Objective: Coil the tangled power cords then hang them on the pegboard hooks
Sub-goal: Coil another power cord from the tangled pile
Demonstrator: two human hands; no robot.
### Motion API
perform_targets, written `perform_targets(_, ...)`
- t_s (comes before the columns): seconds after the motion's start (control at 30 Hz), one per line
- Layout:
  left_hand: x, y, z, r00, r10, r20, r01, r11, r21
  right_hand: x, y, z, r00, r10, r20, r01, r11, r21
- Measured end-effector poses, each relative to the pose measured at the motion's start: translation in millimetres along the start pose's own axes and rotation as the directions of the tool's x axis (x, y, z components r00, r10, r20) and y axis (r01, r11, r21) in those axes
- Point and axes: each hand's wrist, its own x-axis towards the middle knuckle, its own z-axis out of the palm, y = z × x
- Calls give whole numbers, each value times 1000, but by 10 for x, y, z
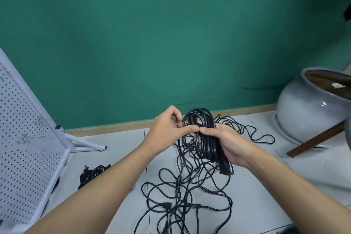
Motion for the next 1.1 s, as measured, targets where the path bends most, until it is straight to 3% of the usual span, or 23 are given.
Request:
perform_targets(0.17, -14, -178, 20, 986, -136, 98, 145, 986, -83, 5, -16, -36, 1000, -7, -1, 7, 995, -100)
perform_targets(0.3, -14, -183, 17, 995, -45, 93, 48, 999, -23, -6, 27, -16, 999, 1, -40, -10, 979, -205)
perform_targets(0.43, -10, -149, 64, 995, 99, -3, -99, 994, 56, -22, 20, -8, 998, 2, -56, -11, 985, -170)
perform_targets(0.53, -1, -137, 100, 993, 112, -49, -109, 992, 62, -47, -5, 16, 996, -6, -87, -9, 985, -173)
perform_targets(0.73, 14, -109, 112, 985, 144, -90, -134, 985, 113, -76, -62, 13, 999, 38, -3, -38, 999, -29)
perform_targets(1.0, -5, -144, 118, 989, -102, 109, 113, 989, -92, -40, -42, -31, 998, 54, -12, -54, 998, 10)
perform_targets(1.1, 17, -157, 77, 980, -148, 131, 152, 988, -25, -36, -26, -58, 999, 47, 27, -47, 999, -17)
